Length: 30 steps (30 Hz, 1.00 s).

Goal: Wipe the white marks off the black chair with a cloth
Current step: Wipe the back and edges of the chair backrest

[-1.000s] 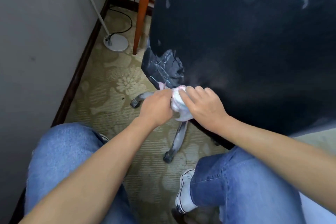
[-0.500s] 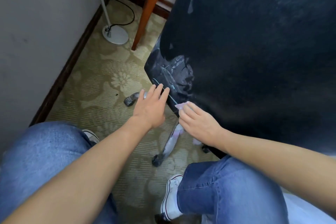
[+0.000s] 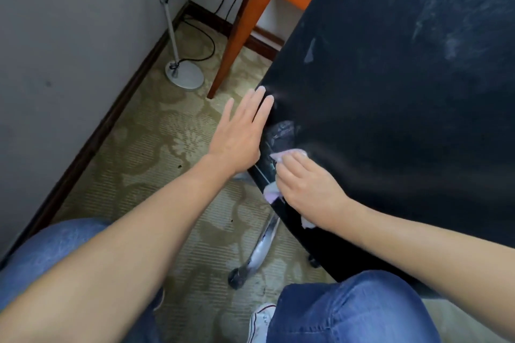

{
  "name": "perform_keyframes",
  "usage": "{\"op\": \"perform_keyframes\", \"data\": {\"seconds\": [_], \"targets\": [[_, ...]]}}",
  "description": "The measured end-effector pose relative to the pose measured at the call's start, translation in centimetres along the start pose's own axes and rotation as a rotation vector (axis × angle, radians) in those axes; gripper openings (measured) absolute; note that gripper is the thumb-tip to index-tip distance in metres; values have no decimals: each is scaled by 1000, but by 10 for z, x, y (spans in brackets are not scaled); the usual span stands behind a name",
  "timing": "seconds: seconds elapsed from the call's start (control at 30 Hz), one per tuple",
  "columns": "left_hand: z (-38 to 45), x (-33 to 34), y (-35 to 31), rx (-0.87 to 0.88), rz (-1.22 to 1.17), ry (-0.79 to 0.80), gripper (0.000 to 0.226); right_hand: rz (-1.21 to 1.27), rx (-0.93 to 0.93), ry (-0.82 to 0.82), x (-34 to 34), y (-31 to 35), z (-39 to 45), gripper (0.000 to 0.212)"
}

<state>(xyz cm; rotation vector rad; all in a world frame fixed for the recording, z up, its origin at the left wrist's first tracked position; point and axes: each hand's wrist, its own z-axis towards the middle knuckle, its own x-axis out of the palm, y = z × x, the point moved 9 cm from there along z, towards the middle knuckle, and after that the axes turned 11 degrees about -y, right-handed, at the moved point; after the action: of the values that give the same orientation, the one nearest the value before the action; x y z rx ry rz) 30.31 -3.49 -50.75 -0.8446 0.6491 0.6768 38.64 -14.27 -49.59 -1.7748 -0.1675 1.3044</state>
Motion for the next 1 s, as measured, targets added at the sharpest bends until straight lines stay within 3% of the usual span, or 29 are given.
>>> {"op": "perform_keyframes", "data": {"seconds": [0.07, 0.23, 0.3, 0.37, 0.53, 0.6, 0.67, 0.73, 0.8, 0.9, 1.0], "targets": [[-3, 7, 0, 22, -9, 33, 105, 18, -49, 79, -3, -1, -12, 31], [-3, 8, 4, 51, -54, 69, 112, -32, 305, -312, -71, -76, 10, 18], [-1, 5, 6, 65, -31, 57, 112, -78, 379, -339, -67, -79, 28, 20], [-1, 5, 10, 81, 7, 57, 112, -116, 323, -213, -41, -59, 46, 25], [-3, 4, 12, 123, 64, 68, 109, -27, -156, 448, 30, 23, 4, 41], [-3, 4, 11, 119, 59, 72, 110, -53, -181, 417, 23, 16, -5, 38], [-3, 6, 10, 109, 42, 84, 110, -54, -37, 265, 9, -18, 6, 42], [-2, 5, 9, 96, 28, 74, 107, -55, 155, 6, -20, -57, 29, 23], [0, 3, 10, 86, 16, 61, 101, -85, 274, -96, -32, -71, 50, 23], [4, 1, 13, 104, 5, 16, 84, -105, 174, 137, 5, -34, 65, 31], [6, -4, 15, 140, 14, -32, 63, 12, -50, 400, 46, 32, 36, 50]]}}
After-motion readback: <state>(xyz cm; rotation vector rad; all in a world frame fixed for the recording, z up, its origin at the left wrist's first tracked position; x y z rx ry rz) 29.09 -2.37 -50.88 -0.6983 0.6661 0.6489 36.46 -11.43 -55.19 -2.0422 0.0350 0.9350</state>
